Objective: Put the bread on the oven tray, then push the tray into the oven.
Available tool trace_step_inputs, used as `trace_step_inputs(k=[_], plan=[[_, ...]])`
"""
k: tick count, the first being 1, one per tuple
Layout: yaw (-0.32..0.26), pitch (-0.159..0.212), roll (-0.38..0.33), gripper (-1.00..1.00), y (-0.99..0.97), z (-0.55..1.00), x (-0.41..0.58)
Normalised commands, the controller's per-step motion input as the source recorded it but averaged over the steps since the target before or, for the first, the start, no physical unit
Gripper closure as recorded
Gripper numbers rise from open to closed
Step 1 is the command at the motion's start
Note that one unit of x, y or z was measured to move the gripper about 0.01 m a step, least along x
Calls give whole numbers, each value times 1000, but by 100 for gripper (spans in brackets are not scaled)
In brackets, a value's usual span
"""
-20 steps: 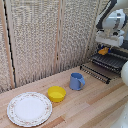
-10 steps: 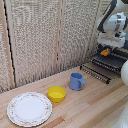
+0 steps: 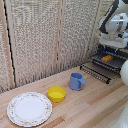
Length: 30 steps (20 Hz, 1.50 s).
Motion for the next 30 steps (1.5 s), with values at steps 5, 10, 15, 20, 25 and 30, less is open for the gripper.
trace_step_inputs(k=[5, 10, 15, 20, 25, 30], plan=[[-36, -63, -198, -100, 482, 499, 14], [-6, -63, -174, -100, 571, 725, -36], [0, -3, -128, -100, 697, 735, -133], [53, 34, -170, -100, 521, 311, -107], [97, 130, -364, -100, 211, 0, -1], [108, 172, -375, -100, 138, -13, -74]])
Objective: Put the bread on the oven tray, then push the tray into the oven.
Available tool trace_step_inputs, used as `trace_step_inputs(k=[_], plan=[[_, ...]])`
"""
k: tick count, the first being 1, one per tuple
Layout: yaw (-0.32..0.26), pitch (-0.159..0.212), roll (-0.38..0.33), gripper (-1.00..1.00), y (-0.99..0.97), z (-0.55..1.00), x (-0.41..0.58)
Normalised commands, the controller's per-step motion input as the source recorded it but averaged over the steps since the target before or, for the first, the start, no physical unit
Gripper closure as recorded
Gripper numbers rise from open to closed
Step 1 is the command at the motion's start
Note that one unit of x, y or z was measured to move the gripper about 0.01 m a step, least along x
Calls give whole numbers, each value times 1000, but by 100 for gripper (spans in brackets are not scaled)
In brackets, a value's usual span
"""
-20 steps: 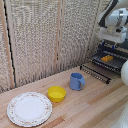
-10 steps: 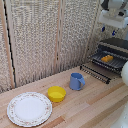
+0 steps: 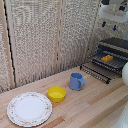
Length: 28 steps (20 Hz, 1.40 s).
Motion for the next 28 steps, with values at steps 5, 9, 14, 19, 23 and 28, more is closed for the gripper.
trace_step_inputs(k=[5, 9, 14, 19, 23, 28], plan=[[109, 232, -315, -100, 238, -4, -169], [77, 299, -239, -100, 434, 0, -205], [86, 300, -243, -100, 413, 0, -227], [161, 270, -272, -100, 175, -9, -250], [229, 220, -270, -100, 0, -101, -204], [256, 176, -267, -100, 0, -199, -109]])
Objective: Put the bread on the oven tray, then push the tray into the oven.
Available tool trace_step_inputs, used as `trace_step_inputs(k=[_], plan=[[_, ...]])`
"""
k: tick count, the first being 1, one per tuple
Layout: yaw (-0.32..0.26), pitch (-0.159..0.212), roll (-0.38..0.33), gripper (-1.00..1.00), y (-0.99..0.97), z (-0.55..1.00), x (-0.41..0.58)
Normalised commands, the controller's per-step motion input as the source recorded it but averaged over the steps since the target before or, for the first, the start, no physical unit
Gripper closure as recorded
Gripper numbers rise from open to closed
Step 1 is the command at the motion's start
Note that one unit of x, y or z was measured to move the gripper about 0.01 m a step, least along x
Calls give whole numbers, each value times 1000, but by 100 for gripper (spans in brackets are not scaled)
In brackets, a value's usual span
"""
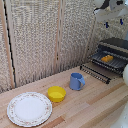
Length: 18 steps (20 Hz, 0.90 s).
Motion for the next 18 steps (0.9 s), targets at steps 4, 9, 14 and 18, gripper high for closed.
trace_step_inputs(k=[4, 9, 14, 18], plan=[[296, 148, -216, -100, 0, -211, -13], [302, 165, -192, -100, 0, -158, -27], [306, 162, -185, -100, 0, -165, -17], [286, 187, -201, -100, 0, -166, -41]])
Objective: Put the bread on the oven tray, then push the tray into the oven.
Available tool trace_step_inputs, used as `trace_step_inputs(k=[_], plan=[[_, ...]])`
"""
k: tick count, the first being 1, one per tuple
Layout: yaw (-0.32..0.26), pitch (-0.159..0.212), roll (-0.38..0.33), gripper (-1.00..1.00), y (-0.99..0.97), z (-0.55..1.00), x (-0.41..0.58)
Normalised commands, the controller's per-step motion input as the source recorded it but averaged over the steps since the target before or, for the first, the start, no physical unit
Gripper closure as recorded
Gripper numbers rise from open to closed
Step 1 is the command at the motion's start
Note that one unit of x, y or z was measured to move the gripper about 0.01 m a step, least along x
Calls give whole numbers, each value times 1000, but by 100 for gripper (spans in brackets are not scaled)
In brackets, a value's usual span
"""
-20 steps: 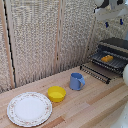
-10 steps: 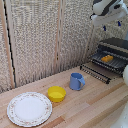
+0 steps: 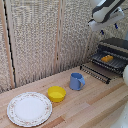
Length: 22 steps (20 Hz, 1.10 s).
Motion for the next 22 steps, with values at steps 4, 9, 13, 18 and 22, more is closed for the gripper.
trace_step_inputs(k=[4, 9, 13, 18, 22], plan=[[260, 205, -231, -100, 0, -197, -70], [247, 184, -279, -100, 0, -285, -78], [244, 174, -290, -100, 0, -299, -76], [230, 166, -310, -100, 0, -281, -73], [170, 158, -344, -100, 29, -221, -10]])
